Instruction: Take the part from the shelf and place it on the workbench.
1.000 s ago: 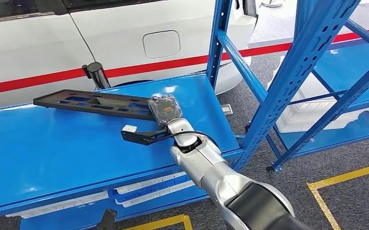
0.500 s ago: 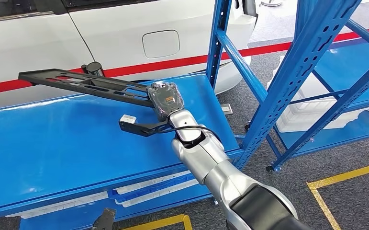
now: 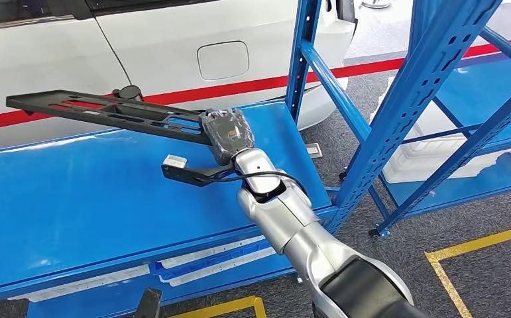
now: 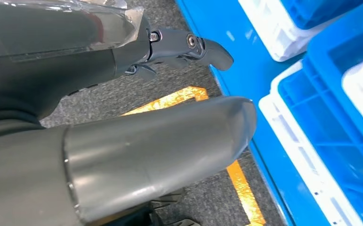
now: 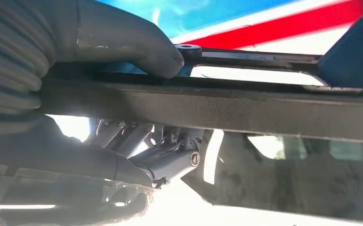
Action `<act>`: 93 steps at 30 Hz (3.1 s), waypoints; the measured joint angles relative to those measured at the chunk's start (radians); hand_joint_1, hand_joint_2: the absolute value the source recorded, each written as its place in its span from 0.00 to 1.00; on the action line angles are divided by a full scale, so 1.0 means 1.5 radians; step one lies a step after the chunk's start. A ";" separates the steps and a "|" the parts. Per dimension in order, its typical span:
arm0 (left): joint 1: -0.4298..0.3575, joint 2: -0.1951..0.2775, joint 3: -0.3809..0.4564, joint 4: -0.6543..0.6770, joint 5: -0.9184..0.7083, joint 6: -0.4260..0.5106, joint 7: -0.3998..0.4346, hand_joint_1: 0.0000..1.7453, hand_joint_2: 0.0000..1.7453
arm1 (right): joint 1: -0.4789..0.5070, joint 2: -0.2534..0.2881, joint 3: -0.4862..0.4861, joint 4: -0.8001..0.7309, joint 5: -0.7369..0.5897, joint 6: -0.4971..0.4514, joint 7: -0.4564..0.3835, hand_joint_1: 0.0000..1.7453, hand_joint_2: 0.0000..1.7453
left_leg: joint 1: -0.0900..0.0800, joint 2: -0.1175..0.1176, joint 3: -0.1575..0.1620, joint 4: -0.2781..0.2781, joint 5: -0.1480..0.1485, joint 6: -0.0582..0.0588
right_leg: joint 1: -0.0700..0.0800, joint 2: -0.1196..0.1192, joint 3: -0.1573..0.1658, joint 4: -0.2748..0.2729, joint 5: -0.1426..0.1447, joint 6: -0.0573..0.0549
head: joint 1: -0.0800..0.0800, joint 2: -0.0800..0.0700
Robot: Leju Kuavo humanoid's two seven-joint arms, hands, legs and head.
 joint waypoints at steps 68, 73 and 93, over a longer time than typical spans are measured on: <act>0.013 0.020 0.016 0.000 -0.026 0.058 0.113 0.00 0.00 | 0.008 -0.032 0.065 -0.300 -0.270 0.091 -0.032 1.00 1.00 | -0.003 0.004 -0.047 0.017 0.037 0.014 | -0.002 -0.008 0.060 0.037 -0.075 0.014 | 0.005 0.000; 0.014 0.020 0.019 0.000 -0.026 0.058 0.114 0.00 0.00 | 0.003 -0.034 0.062 -0.304 -0.286 0.094 -0.035 1.00 1.00 | 0.001 0.002 -0.061 0.027 0.030 -0.006 | -0.009 -0.010 0.062 0.001 -0.057 -0.007 | 0.004 0.000; 0.033 0.043 0.078 0.000 0.036 0.089 0.090 0.00 0.00 | -0.014 -0.039 0.013 -0.218 -0.505 0.119 -0.177 1.00 1.00 | 0.011 0.003 -0.035 0.031 0.008 0.015 | -0.015 -0.010 -0.092 0.221 -0.106 0.023 | 0.006 0.000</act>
